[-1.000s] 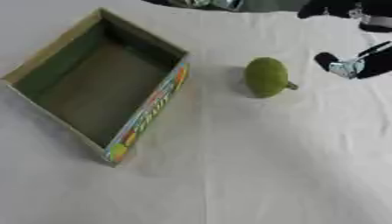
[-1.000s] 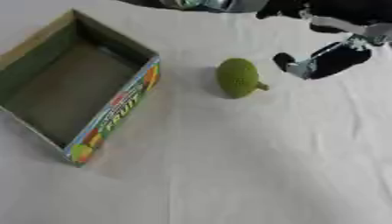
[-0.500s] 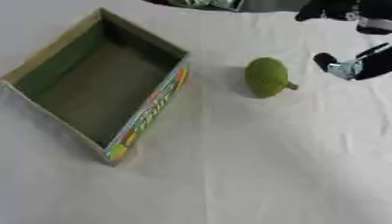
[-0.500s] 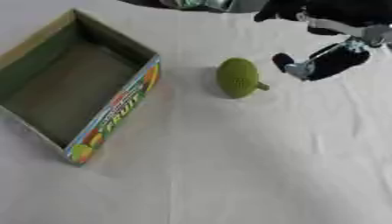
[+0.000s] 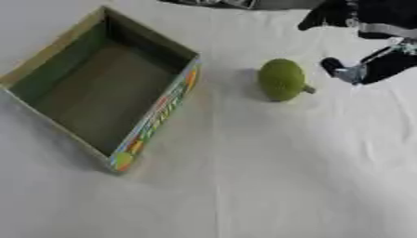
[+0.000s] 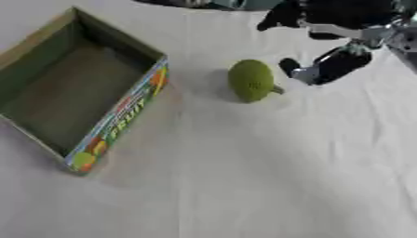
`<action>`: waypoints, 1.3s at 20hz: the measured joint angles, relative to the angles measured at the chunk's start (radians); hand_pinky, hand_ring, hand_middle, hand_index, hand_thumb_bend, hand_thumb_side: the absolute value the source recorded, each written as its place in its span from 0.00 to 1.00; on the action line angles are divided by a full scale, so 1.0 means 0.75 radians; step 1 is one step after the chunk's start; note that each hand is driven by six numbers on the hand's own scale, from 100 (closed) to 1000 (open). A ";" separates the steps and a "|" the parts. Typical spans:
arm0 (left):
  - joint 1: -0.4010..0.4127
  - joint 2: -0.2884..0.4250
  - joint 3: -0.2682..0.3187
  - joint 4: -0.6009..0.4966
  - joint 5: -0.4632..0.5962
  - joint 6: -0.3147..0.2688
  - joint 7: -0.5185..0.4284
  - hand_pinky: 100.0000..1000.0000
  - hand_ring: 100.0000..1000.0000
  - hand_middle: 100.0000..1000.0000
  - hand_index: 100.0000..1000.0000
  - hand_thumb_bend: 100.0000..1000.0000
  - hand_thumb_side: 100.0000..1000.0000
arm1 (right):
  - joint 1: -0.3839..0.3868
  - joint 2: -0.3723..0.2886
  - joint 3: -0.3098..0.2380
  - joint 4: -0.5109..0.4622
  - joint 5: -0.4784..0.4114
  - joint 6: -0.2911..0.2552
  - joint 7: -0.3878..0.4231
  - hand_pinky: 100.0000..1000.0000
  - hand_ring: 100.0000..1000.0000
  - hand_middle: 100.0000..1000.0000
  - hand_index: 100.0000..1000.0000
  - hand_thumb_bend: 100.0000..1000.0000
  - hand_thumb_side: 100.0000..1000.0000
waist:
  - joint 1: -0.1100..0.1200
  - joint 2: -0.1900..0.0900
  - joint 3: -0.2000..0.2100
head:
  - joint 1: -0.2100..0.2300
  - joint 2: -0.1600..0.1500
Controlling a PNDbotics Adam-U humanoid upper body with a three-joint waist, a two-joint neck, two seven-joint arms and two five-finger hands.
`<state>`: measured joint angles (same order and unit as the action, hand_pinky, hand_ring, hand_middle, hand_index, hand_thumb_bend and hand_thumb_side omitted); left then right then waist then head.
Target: Pick up objects on the table and place them in the box.
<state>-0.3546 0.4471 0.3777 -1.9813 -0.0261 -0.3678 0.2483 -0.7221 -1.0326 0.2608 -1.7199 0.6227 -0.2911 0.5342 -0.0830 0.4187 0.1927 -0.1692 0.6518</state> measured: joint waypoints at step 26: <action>-0.001 -0.008 -0.001 0.000 0.013 0.002 -0.041 0.55 0.62 0.58 0.71 0.00 0.52 | -0.165 0.253 0.064 0.524 0.109 -0.080 -0.005 0.91 0.92 0.85 0.98 0.00 0.67 | -0.009 0.022 0.019 | -0.001 0.002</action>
<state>-0.3552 0.4409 0.3771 -1.9814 -0.0166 -0.3661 0.2176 -0.8460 -0.8426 0.3091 -1.3272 0.7043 -0.3513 0.5303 -0.0899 0.4355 0.2066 -0.1699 0.6535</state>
